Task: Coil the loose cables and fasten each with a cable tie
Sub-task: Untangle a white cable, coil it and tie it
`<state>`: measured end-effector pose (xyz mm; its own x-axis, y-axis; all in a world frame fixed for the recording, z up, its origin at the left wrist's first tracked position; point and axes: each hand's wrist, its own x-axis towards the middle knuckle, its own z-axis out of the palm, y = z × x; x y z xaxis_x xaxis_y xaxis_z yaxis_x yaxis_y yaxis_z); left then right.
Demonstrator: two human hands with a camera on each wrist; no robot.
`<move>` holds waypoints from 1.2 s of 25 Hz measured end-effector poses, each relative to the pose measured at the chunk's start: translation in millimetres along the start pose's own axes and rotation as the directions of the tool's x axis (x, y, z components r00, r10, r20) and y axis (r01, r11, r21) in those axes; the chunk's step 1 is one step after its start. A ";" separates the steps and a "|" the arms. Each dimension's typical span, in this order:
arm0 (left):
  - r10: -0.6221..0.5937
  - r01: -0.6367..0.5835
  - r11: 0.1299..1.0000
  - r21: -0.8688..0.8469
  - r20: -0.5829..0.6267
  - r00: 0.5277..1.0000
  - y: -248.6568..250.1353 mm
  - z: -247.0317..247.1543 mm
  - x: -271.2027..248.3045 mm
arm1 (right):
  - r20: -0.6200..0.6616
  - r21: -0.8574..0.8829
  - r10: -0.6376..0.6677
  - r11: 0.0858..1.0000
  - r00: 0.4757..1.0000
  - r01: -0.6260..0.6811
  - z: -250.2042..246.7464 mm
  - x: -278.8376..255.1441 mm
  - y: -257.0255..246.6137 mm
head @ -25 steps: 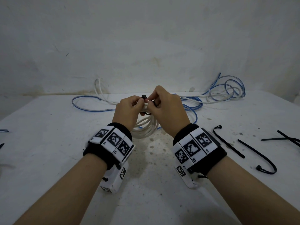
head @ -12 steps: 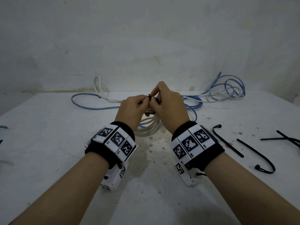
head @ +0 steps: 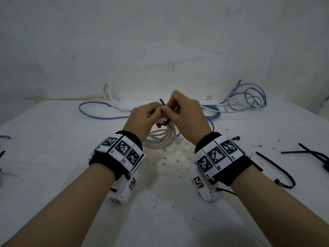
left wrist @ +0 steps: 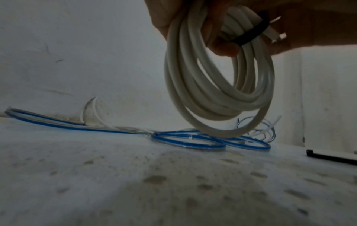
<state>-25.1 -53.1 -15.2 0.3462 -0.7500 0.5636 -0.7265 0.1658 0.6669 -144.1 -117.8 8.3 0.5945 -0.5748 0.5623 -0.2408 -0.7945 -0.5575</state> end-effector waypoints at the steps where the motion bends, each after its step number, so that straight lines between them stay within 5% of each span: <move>1: 0.002 -0.003 1.000 -0.025 -0.014 1.000 1.3 -2.1 0.0 | 0.037 -0.069 0.016 0.998 0.999 -0.013 -3.6 1.8 -1.5; 4: 0.018 -0.022 0.997 -0.067 -0.063 0.998 6.4 -9.5 -4.8 | 0.144 -0.064 0.097 0.994 0.985 -0.088 -11.8 14.6 -6.1; 10: 0.035 -0.035 0.999 0.008 -0.046 0.998 8.7 -36.7 -15.1 | 0.239 0.533 0.142 0.808 0.961 -0.252 -12.4 13.2 -37.1; 14: -0.029 0.030 0.999 0.016 -0.063 0.998 7.8 -55.0 -25.2 | 0.128 0.308 -0.032 0.951 0.991 -0.009 1.1 14.2 -64.7; 18: 0.000 0.007 0.997 0.074 -0.093 0.996 6.4 -67.0 -34.7 | -0.005 0.131 -0.157 0.979 0.988 0.157 19.1 18.5 -87.7; 25: 0.142 -0.145 0.989 0.001 -0.216 0.966 7.4 -84.3 -50.4 | 0.042 0.311 0.031 0.949 0.999 -0.043 34.8 30.9 -105.1; 30: 0.070 -0.075 0.992 -0.097 -0.049 0.996 13.7 -96.2 -54.3 | 0.063 0.298 0.018 0.954 0.998 -0.036 41.2 34.9 -104.7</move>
<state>3.2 51.5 10.3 0.3230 -0.7042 0.6323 -0.6891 0.2830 0.6672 -66.5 -46.6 61.1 0.6376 -0.5751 0.5126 -0.0227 -0.6791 -0.7337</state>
